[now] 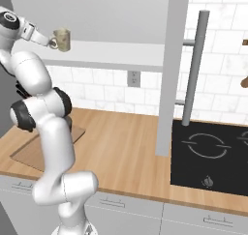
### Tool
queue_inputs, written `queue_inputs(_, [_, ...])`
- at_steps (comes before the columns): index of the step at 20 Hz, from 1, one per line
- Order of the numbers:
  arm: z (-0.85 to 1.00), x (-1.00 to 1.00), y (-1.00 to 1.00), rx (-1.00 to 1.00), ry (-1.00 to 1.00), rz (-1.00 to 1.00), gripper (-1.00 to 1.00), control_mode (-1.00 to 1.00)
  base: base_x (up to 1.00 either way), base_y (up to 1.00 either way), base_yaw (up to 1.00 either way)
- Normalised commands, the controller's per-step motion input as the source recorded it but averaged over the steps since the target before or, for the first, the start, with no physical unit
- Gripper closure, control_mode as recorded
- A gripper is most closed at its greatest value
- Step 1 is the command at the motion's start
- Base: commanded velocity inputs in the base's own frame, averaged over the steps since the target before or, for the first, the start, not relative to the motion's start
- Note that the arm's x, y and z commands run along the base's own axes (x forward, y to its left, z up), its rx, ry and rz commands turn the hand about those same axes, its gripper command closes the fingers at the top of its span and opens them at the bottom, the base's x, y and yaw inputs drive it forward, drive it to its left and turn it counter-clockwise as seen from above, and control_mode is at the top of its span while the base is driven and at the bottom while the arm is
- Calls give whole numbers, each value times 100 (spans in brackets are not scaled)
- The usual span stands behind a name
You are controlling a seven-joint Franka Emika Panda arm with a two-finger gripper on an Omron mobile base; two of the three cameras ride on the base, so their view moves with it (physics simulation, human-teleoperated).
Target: Pick the kettle from the counter and place it on the tray. Then pick the mug from the cabinet and place it on the tray. Then close the cabinet doors.
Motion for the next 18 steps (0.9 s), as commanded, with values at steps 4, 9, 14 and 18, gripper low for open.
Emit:
queue_inputs(4, [-12,-69,14,0,-22,10,100,-100,0,0,0])
queue_inputs(9, [0,-88,1,3,-3,18,100,-100,0,0,0])
queue_inputs(14, [0,-98,-7,9,0,31,100,-100,0,0,0])
queue_inputs(18, [0,-100,-8,8,0,49,100,-100,0,0,0])
